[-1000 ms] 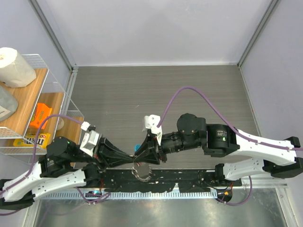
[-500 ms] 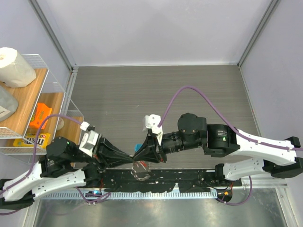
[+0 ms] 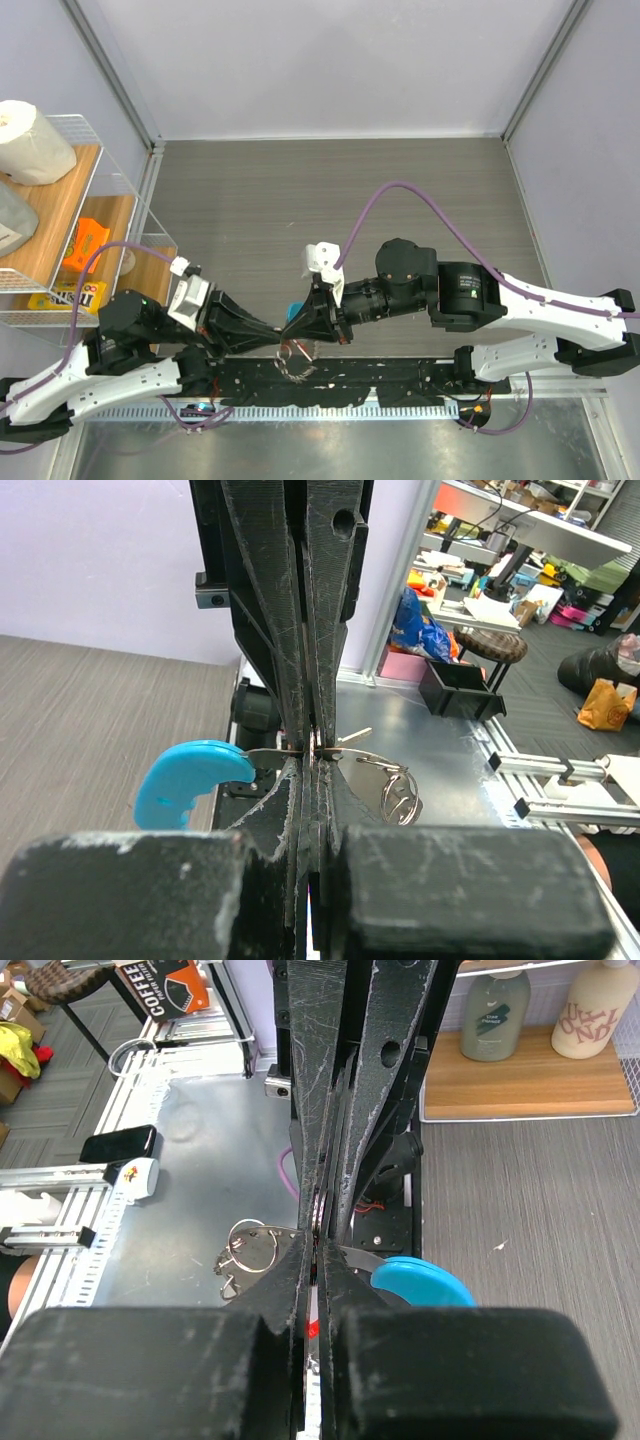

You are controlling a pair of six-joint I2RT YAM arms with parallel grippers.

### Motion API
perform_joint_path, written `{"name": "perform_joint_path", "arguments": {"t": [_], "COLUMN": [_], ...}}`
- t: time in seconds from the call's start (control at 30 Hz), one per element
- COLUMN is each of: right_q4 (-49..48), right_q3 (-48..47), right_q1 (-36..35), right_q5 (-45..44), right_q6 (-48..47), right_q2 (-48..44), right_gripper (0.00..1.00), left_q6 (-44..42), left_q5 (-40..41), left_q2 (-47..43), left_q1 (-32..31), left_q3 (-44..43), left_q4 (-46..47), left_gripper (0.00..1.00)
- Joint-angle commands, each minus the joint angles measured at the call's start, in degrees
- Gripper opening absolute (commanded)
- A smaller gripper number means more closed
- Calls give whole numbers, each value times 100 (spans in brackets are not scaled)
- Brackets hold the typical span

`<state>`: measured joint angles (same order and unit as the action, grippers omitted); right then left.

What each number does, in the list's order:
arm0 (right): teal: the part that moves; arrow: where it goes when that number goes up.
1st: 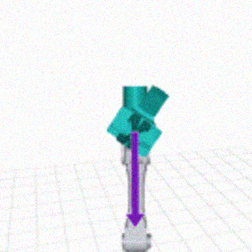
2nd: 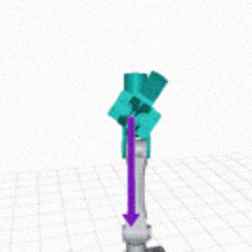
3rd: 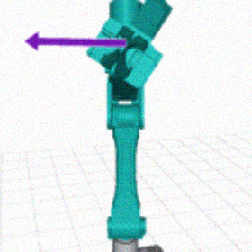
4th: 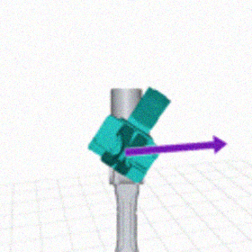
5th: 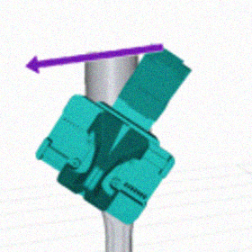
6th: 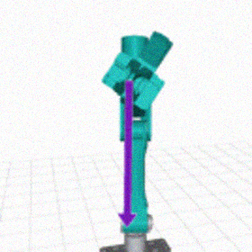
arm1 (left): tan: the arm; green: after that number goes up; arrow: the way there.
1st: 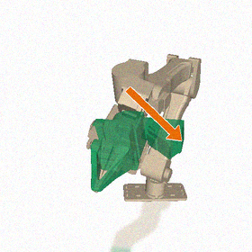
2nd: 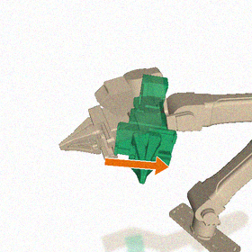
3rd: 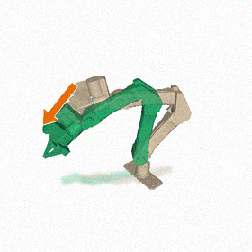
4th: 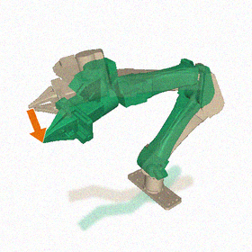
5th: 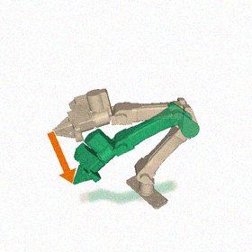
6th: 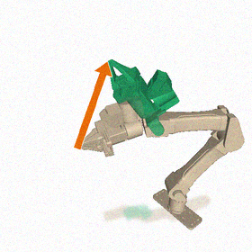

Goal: Put the keys on the keyring

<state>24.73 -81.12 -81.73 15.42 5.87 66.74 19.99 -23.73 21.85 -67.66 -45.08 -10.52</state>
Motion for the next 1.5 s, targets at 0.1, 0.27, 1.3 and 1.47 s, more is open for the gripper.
{"name": "perform_joint_path", "arguments": {"t": [0.1,0.27,1.3,1.47], "right_q4": [-65,417,621,559], "right_q3": [-70,-272,53,-35], "right_q1": [-53,-44,316,316], "right_q5": [-83,162,1253,1209], "right_q6": [-130,-156,230,327], "right_q2": [-21,58,102,216], "right_gripper": [6,6,6,6], "left_q6": [-39,-4,-584,-540], "left_q5": [211,-377,-844,-1116], "left_q2": [258,618,1462,1761], "left_q1": [7,16,7,16], "left_q3": [-229,-676,-2154,-2277], "left_q4": [166,-651,-3605,-3939], "left_gripper": [27,43,40,33]}}
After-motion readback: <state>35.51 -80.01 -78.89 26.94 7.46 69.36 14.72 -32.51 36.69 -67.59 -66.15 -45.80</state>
